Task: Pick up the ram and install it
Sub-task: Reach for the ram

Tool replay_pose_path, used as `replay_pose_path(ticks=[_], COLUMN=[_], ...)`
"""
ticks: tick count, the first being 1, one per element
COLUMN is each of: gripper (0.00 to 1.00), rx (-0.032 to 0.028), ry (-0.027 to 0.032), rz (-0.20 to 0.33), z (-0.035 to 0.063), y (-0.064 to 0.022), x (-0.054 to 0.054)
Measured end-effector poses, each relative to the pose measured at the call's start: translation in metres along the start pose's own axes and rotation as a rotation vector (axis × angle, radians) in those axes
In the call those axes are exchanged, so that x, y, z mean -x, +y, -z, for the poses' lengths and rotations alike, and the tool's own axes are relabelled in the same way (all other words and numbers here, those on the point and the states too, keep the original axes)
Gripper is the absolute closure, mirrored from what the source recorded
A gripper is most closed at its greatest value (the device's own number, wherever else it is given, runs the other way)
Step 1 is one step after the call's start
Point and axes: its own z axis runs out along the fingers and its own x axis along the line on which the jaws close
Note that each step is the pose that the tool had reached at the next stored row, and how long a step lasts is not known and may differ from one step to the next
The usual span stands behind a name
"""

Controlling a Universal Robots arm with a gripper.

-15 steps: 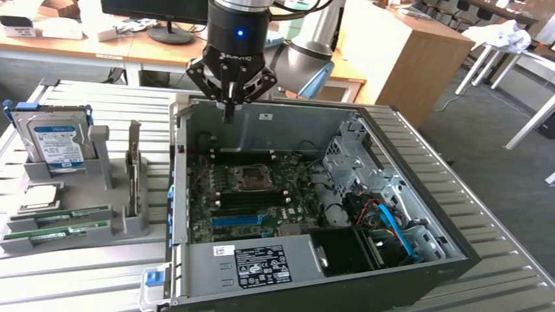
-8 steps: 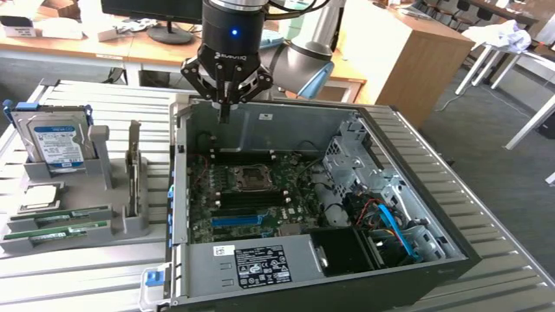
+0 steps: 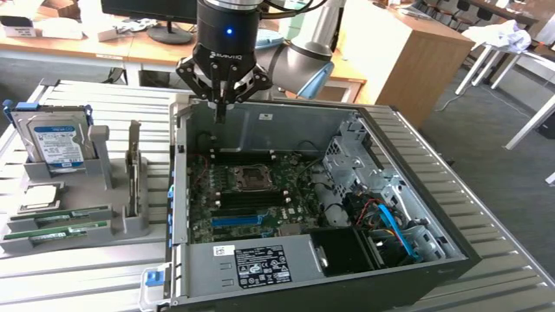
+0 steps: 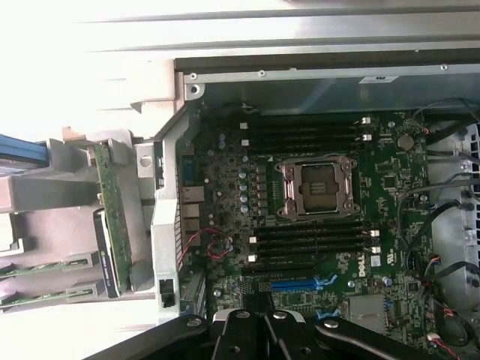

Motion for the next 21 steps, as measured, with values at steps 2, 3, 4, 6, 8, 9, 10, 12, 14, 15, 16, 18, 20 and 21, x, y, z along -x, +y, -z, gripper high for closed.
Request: replay_pose_path(ticks=[2,3,4,6,8,9,10,12,14,15,16,18,20,21], gripper=[0.90,0.90,0.90,0.90,0.90,0.90,0.90,0.90,0.90,0.90,0.90,0.90,0.90,0.90], rx=[0.0001,0.0001,0.0001,0.0001,0.0001,0.0001,0.0001,0.0001,0.0002,0.0001,0.0001,0.0001,0.0001,0.0002], ry=[0.0000,0.0001,0.0000,0.0000,0.0000,0.0000,0.0000,0.0000,-0.0001,0.0000,0.0000,0.0000,0.0000,-0.0001], rz=[0.000,0.000,0.000,0.000,0.000,0.000,0.000,0.000,0.000,0.000,0.000,0.000,0.000,0.000], z=[0.0000,0.0001,0.0001,0.0001,0.0001,0.0002,0.0002,0.0002,0.0003,0.0003,0.0004,0.0004,0.0004,0.0004], y=[-0.0001,-0.0002,-0.0002,-0.0004,-0.0005,-0.0006,-0.0006,-0.0007,-0.0008,-0.0009,-0.0010,-0.0011,-0.0012,-0.0013], x=[-0.002,-0.003,-0.004,-0.005,-0.007,-0.008,-0.009,-0.010,-0.012,-0.012,-0.013,-0.015,-0.016,-0.017])
